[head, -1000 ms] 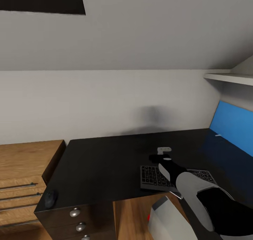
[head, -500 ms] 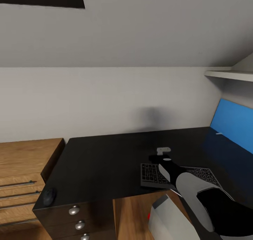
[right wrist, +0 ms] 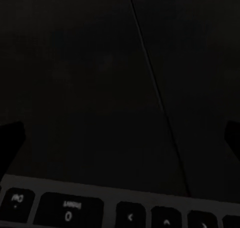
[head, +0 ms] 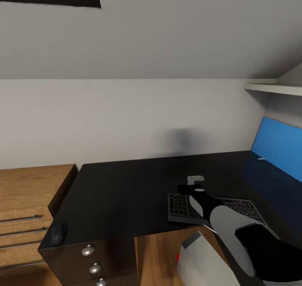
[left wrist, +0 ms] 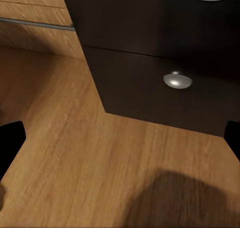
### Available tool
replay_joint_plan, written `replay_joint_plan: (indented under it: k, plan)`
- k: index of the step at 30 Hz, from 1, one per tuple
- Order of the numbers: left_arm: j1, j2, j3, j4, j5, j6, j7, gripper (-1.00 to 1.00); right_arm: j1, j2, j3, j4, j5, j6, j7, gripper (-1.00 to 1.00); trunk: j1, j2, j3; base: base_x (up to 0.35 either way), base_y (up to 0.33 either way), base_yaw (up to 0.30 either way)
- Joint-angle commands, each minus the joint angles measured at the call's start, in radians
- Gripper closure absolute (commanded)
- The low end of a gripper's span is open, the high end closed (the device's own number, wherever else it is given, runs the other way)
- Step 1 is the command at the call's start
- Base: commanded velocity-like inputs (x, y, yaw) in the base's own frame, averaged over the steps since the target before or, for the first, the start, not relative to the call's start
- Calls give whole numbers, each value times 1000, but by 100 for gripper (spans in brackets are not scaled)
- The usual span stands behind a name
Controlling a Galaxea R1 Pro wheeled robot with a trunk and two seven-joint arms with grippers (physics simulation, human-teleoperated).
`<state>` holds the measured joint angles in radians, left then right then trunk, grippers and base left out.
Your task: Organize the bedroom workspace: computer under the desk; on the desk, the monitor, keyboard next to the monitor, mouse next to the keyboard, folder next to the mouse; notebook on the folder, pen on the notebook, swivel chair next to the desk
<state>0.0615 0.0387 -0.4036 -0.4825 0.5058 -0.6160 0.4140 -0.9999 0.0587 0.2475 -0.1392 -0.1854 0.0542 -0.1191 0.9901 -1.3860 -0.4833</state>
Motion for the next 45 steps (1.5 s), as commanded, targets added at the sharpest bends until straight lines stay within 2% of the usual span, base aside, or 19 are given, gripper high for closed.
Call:
replay_joint_plan:
  k: [1, 10, 18, 26, 45]
  plan:
    - [0, 1, -9, -1, 5, -2, 8, -100, 0, 0, 9, -2, -9, 6, -5, -100, 0, 0, -1, 99, 0, 0]
    - [0, 0, -13, 5, 4, -2, 8, -100, 0, 1, 9, -1, -11, 8, -4, -100, 0, 0, -1, 214, 0, 0]
    - [0, -1, -13, 3, 3, -4, 14, -100, 0, 8, 10, 0, -12, 13, -2, -100, 0, 0, -1, 54, 0, 0]
    - [0, -11, -12, 1, 3, -29, 15, -100, 0, 22, 9, 0, -11, 13, -1, -100, 31, -56, -26, 4, 0, 0]
    - [0, -16, -12, 2, 4, -48, 15, -100, 0, 24, 10, -1, -10, 33, -3, -100, 104, -189, -85, 0, 0, 0]
